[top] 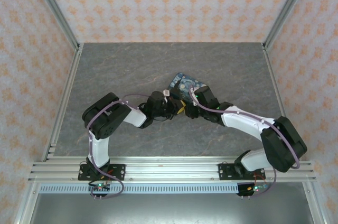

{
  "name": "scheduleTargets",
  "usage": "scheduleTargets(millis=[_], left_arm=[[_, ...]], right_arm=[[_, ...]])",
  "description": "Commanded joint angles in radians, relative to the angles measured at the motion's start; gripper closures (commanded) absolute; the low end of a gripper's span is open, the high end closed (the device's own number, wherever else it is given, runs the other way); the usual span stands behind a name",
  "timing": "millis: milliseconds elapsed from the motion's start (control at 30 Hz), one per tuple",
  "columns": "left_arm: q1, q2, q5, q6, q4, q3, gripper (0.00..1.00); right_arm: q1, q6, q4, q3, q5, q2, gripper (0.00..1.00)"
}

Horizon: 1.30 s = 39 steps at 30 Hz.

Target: Unlock the padlock with the key

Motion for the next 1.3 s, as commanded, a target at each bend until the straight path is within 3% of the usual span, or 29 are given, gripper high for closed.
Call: scheduleTargets(millis=[0, 633, 800, 1000, 1267], left_arm=[[-0.009, -0.044, 0.081, 0.018, 0.007, 0.021, 1.0], [-0.008, -0.029, 0.099, -0.016, 0.049, 0.029, 1.0], [-0.008, -0.029, 0.101, -0.019, 0.056, 0.025, 1.0], [-0.008, -0.029, 0.105, -0.025, 0.072, 0.025, 1.0], [-0.012, 0.004, 0.106, -0.033, 0.082, 0.023, 1.0]], right_arm=[[0.02, -0.058, -0.039, 0.02, 0.117, 0.049, 0.7], [0.179, -0.137, 0.15, -0.049, 0.535, 0.11, 0.71], [0.201, -0.137, 0.2, -0.051, 0.669, 0.157, 0.8], [0.202, -0.111, 0.27, -0.048, 0.717, 0.187, 0.81], [0.202, -0.073, 0.306, -0.002, 0.689, 0.24, 0.81]])
